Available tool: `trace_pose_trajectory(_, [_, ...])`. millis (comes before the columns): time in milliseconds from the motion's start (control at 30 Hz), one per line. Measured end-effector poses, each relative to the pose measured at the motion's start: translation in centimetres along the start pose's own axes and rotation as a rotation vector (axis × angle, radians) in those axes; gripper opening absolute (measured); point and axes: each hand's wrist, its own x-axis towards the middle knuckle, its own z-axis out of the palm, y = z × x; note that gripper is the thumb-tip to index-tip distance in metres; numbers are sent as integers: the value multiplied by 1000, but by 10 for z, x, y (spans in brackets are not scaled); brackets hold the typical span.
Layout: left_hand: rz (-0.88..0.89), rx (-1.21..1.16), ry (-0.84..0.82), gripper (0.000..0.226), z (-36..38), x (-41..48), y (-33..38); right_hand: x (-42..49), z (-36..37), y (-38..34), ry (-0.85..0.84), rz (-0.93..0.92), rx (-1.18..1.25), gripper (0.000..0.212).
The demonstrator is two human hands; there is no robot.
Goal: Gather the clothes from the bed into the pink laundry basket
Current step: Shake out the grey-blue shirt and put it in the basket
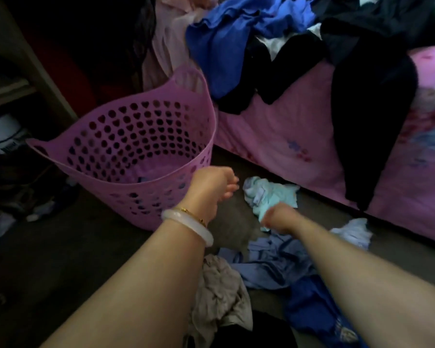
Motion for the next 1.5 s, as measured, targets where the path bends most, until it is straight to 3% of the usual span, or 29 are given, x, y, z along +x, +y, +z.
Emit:
trace_pose_trajectory(67, [-50,33,-5,21,4,-2,-22,-8,26,28,-183,108,-360,37])
trace_pose_trajectory(133, [-59,55,11,19,7,-2,-38,-7,48,61,-179,301,-442,48])
trace_pose_trajectory(233, [-59,68,41,16,8,1,-52,-3,60,98,-206,309,-516,78])
trace_pose_trajectory(300, [-60,70,51,14,10,3,-55,-5,52,99,-181,290,-401,62])
trace_pose_trajectory(433, [1,106,26,17,16,0,-53,-12,15,57,10,-26,-3,13])
trace_pose_trajectory(533, [51,258,-16,37,18,-3,-47,-23,-20,15,34,-169,418,23])
trace_pose_trajectory(667, [112,485,-113,67,6,-13,-39,-61,-62,-46,-4,-421,677,30])
trace_pose_trajectory(767, [217,531,-220,55,-5,-23,-28,-88,-87,-71,-64,-557,849,28])
trace_pose_trajectory(867, [315,401,-224,35,-18,-32,-12,-101,-104,-83,-27,-665,772,27])
trace_pose_trajectory(967, [460,314,-160,13,-34,-36,7,-104,-113,-85,112,-673,361,51])
trace_pose_trajectory(1000, [512,361,-120,21,-38,-34,12,-105,-114,-84,132,-662,229,54])
trace_pose_trajectory(1100, [659,524,-51,35,-47,-37,27,-115,-115,-90,237,-649,-46,34])
trace_pose_trajectory(1167, [737,646,-2,31,-48,-36,27,-121,-112,-95,338,-662,14,19])
trace_pose_trajectory(1267, [758,870,142,30,-51,-35,24,-124,-109,-101,415,-710,156,16])
trace_pose_trajectory(1433, [709,1225,355,14,-62,-41,36,-126,-108,-106,269,-713,600,14])
trace_pose_trajectory(1500, [677,1150,363,7,-67,-40,36,-125,-110,-105,256,-684,688,13])
